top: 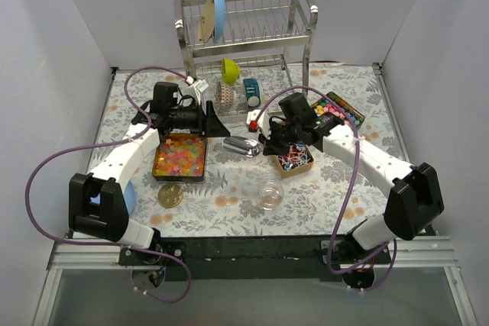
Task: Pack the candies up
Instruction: Scoop the fake candies from the storage box.
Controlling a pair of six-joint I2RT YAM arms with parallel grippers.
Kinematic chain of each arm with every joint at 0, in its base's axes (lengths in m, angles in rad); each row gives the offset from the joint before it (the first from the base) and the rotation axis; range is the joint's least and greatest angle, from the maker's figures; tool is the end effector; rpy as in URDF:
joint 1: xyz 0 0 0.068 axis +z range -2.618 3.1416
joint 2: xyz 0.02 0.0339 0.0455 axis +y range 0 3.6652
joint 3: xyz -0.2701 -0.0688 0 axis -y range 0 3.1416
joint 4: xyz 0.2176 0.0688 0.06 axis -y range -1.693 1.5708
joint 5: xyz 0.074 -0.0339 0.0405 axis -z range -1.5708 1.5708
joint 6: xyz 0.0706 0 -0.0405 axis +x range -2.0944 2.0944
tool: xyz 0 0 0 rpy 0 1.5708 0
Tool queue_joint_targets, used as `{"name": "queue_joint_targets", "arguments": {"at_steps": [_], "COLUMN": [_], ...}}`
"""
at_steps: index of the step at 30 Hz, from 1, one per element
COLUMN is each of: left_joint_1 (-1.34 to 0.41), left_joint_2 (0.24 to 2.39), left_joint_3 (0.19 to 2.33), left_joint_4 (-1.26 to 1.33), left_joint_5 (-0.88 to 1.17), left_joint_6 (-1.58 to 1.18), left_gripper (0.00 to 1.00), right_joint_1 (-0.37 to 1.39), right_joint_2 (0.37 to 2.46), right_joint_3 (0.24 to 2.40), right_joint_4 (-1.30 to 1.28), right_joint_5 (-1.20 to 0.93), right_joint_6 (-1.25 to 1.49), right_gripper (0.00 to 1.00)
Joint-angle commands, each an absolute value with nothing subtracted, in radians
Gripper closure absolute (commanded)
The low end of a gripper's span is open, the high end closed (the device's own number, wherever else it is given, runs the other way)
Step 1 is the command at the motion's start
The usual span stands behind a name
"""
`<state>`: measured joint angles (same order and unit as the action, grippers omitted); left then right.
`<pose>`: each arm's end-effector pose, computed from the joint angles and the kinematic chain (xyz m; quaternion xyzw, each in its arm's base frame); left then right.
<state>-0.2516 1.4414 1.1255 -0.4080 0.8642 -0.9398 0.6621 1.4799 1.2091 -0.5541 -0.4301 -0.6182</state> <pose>0.2776 -0.1268 0.2914 -0.1173 0.8374 -0.5254 0.0946 0.2303 0.2169 0.2806 -0.6058 0.6832 0.2065 0.3515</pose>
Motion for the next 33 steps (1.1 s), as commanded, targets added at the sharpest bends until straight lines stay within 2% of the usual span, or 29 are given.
{"name": "queue_joint_targets", "arguments": {"at_steps": [1,15,21,22,23,24,26,29,33], "left_joint_1": [-0.252,-0.264,-0.264,-0.264,-0.264,-0.261,-0.258,-0.253,-0.241], "left_joint_2": [1.450,1.468,1.483,1.486,1.488,1.488,1.486,1.485,1.496], "left_joint_3": [1.123,1.092,1.086,1.080,1.074,1.057,1.034,0.991,0.985], "left_joint_4": [-0.408,-0.408,-0.380,-0.374,-0.367,-0.359,-0.332,-0.292,-0.284], "left_joint_5": [0.948,0.897,0.939,0.957,0.974,1.015,1.054,1.095,1.121], "left_joint_6": [-0.891,-0.890,-0.913,-0.916,-0.922,-0.937,-0.963,-1.008,-1.014], "left_gripper": [0.48,0.55,0.80,0.87,1.00,1.00,1.00,1.00,1.00], "right_joint_1": [0.663,0.663,0.664,0.664,0.663,0.663,0.649,0.585,0.526], "right_joint_2": [1.482,1.508,1.497,1.497,1.494,1.480,1.460,1.440,1.483], "right_joint_3": [1.244,1.335,1.332,1.324,1.319,1.313,1.289,1.288,1.342], "right_joint_4": [-0.557,-0.575,-0.569,-0.566,-0.558,-0.546,-0.508,-0.469,-0.583], "right_joint_5": [-0.449,-0.518,-0.543,-0.546,-0.546,-0.540,-0.512,-0.621,-0.784], "right_joint_6": [-0.647,-0.650,-0.624,-0.626,-0.626,-0.617,-0.536,-0.459,-0.489], "right_gripper": [0.99,0.99,0.99,0.99,0.99,0.91,0.57,0.46,0.47]}}
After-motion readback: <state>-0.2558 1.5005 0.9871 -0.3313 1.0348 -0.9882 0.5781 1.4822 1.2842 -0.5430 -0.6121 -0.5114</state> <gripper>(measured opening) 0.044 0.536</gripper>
